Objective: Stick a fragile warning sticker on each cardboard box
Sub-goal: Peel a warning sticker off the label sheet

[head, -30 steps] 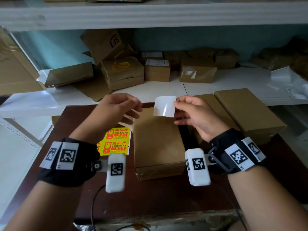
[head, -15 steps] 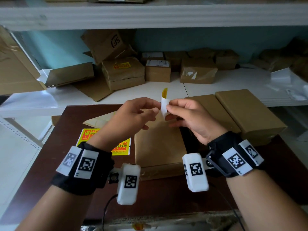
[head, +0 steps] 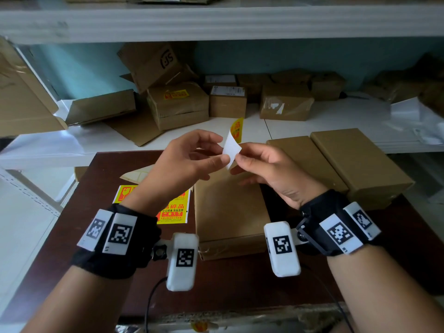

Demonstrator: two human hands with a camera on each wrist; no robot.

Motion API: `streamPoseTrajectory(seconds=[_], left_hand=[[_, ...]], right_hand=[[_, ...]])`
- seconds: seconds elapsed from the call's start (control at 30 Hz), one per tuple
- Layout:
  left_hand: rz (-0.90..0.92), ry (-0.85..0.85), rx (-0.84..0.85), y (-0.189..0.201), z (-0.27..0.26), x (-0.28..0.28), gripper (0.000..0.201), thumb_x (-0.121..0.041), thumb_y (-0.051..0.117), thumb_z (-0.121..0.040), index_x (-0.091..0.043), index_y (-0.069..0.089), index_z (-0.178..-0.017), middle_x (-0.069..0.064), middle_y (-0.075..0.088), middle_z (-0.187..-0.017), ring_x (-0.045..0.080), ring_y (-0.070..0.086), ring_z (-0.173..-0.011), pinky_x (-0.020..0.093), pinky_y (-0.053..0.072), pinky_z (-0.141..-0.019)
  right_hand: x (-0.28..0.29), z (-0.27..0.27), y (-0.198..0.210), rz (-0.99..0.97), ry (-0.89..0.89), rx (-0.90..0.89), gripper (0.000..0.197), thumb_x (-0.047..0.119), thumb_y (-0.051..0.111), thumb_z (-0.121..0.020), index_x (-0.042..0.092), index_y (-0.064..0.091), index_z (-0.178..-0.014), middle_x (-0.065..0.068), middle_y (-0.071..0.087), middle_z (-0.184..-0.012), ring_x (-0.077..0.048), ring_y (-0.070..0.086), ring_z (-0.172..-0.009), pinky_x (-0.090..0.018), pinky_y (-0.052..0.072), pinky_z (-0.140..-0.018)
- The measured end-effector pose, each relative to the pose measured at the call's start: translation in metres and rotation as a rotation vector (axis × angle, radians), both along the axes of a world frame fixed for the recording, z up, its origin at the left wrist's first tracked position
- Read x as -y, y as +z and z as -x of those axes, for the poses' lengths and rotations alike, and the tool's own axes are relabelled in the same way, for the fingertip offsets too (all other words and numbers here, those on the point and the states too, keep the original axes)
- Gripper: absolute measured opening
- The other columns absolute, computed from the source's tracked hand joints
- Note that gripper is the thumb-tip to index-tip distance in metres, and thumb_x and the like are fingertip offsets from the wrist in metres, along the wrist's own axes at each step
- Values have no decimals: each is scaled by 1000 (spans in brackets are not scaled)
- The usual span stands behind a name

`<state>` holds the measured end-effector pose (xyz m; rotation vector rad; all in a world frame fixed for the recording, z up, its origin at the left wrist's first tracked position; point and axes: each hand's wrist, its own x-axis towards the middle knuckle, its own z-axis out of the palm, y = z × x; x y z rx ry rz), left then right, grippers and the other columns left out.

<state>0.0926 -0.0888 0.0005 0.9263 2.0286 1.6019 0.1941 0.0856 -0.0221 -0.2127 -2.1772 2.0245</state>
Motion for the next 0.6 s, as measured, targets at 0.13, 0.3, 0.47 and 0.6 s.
streamPoseTrajectory(seconds=[0.13, 0.3, 0.47, 0.6], left_hand=[[-9, 1, 5, -1, 2, 1, 46, -29, 80, -74, -19, 62, -116, 0, 72, -101, 24, 71, -89, 36, 57, -70], [21, 25, -10, -5, 4, 0, 41, -27, 76, -81, -19, 58, -117, 2, 73, -101, 20, 71, -89, 35, 58, -70], [-8, 126, 51, -6, 11, 3, 20, -20, 60, -98, -14, 57, -116, 4, 73, -101, 19, 72, -89, 36, 57, -71], [10, 91, 63, -7, 13, 4, 13, -18, 57, -100, -10, 59, -109, 4, 74, -91, 19, 71, -81, 31, 54, -66]], right_hand=[[0, -1, 0, -40, 111, 13, 33, 26, 62, -95, 25, 65, -128, -5, 68, -122, -20, 65, -113, -37, 57, -89], [0, 0, 1, -69, 45, -31, 26, 22, 67, -93, 27, 68, -118, -14, 67, -120, -20, 67, -104, -34, 57, -82], [-12, 2, -1, -65, -276, -81, 15, 12, 67, -92, 17, 70, -106, -7, 69, -93, -14, 63, -78, -28, 54, -65], [-15, 2, -1, -38, -354, -66, 21, 14, 69, -91, 14, 65, -111, 0, 70, -91, -12, 64, -79, -27, 56, -65]])
